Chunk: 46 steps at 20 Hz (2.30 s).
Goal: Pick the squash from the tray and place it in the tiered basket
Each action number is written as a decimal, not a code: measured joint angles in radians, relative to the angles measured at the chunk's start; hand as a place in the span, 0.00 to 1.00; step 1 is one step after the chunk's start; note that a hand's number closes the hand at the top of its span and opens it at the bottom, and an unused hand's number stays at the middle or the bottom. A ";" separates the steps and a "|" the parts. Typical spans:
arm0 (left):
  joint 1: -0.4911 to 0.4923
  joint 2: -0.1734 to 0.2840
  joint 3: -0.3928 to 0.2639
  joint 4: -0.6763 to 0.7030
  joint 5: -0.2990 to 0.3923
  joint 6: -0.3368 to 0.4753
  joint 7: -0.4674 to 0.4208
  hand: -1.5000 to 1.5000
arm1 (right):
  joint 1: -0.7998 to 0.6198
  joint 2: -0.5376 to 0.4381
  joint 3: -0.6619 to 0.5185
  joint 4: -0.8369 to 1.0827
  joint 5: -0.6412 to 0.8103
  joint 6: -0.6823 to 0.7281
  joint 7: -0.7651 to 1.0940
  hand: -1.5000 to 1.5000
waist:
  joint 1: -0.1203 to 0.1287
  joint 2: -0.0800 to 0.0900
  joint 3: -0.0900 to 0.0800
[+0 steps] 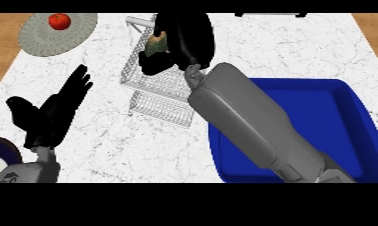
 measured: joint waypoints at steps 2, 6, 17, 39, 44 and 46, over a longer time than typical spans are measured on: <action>-0.001 -0.008 -0.004 0.009 -0.004 0.000 -0.011 0.50 | -0.008 0.001 -0.005 0.032 -0.003 -0.093 -0.018 1.00 | 0.006 0.002 0.000; -0.018 -0.014 -0.009 0.010 -0.007 -0.003 0.003 0.50 | -0.056 -0.001 0.013 0.116 -0.063 -0.215 -0.050 0.00 | 0.010 -0.001 0.000; -0.020 -0.024 -0.008 -0.008 -0.018 -0.005 0.016 0.50 | -0.174 0.001 0.039 0.261 -0.252 -0.367 -0.118 0.00 | 0.018 0.000 0.000; 0.031 -0.027 0.023 -0.026 -0.020 -0.005 0.011 0.50 | 0.080 -0.204 -0.348 -0.151 -0.531 -0.504 -0.247 0.00 | -0.032 -0.006 0.001; 0.053 -0.029 0.025 -0.045 -0.023 -0.008 0.009 0.50 | 0.225 -0.334 -0.435 -0.327 -0.589 -0.423 -0.234 0.00 | -0.033 -0.006 0.001; 0.053 -0.037 0.022 -0.041 -0.029 -0.004 0.003 0.50 | 0.277 -0.384 -0.482 -0.380 -0.622 -0.382 -0.234 0.00 | -0.032 -0.005 0.001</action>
